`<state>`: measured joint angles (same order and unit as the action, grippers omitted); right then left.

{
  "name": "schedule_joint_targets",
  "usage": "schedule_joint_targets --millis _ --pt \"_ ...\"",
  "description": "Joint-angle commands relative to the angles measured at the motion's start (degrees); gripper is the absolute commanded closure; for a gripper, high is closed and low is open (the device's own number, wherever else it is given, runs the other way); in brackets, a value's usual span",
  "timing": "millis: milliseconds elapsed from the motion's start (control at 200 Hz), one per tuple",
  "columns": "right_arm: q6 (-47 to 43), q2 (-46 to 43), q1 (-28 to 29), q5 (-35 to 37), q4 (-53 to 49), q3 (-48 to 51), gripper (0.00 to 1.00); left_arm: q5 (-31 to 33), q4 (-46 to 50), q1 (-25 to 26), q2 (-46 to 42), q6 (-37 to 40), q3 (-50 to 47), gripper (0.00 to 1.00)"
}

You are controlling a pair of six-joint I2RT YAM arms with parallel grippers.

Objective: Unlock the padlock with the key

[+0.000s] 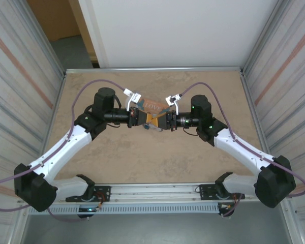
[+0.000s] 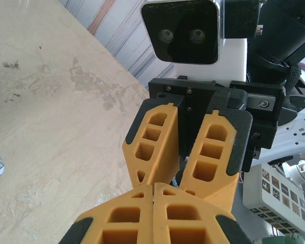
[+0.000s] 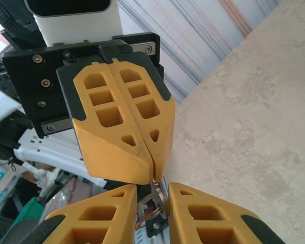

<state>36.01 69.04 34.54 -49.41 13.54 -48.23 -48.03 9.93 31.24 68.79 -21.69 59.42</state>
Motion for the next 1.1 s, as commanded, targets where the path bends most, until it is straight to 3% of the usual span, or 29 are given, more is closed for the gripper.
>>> schedule_joint_targets --millis 0,426,802,897,992,1092 --pt "0.1 0.4 0.4 -1.2 -0.3 -1.9 0.8 -1.1 -1.2 0.2 0.0 0.0 -0.5 1.0" --pt "-0.5 0.6 0.4 -0.9 -1.5 -1.9 0.85 -0.7 -1.5 0.2 0.0 0.0 -0.7 1.0" --pt "-1.8 0.2 0.3 0.9 -3.7 -1.9 1.0 0.5 -1.4 0.2 -0.8 0.2 -1.1 1.0" --pt "-2.3 0.0 0.0 1.3 -4.6 -1.9 1.0 1.0 -1.4 0.2 -1.1 0.4 -1.1 1.0" --pt "-3.2 -0.3 -0.4 2.4 -6.2 -1.8 1.0 2.2 -1.5 0.1 -1.5 0.4 -1.2 0.89" --pt "-5.2 -0.7 -1.0 3.6 -9.3 -2.0 1.0 4.1 -1.7 -0.3 -2.7 0.3 -1.8 0.69"
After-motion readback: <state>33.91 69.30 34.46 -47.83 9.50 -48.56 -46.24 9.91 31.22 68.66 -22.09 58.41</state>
